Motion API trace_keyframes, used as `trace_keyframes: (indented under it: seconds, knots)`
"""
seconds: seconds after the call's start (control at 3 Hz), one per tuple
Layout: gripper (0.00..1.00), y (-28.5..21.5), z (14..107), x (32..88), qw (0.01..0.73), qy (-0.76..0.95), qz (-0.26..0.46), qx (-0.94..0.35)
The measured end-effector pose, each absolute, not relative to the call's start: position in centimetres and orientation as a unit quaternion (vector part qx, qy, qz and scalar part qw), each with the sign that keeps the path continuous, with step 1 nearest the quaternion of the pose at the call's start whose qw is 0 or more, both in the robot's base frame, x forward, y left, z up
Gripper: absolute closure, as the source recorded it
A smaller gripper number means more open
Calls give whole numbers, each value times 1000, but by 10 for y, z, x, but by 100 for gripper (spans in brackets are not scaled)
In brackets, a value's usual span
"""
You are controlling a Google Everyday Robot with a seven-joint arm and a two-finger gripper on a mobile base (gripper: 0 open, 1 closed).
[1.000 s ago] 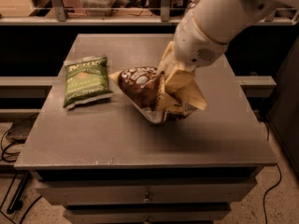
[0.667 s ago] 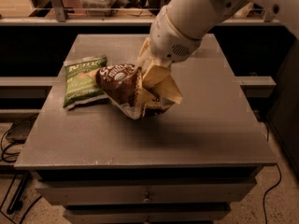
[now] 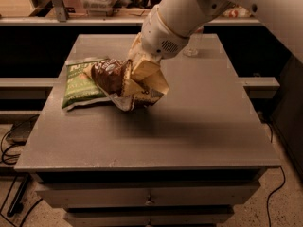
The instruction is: Move brown chip bag near green jalapeno chip bag
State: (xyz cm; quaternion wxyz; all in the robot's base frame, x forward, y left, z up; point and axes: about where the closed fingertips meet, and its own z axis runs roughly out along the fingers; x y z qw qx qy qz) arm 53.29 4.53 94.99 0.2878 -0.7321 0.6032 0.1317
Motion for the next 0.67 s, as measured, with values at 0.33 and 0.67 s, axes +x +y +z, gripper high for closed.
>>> trace_keyframes:
  seconds: [0.33, 0.67]
  knots:
    - [4, 47, 950, 532, 287, 602, 131, -733]
    - [0, 48, 950, 531, 287, 601, 132, -734]
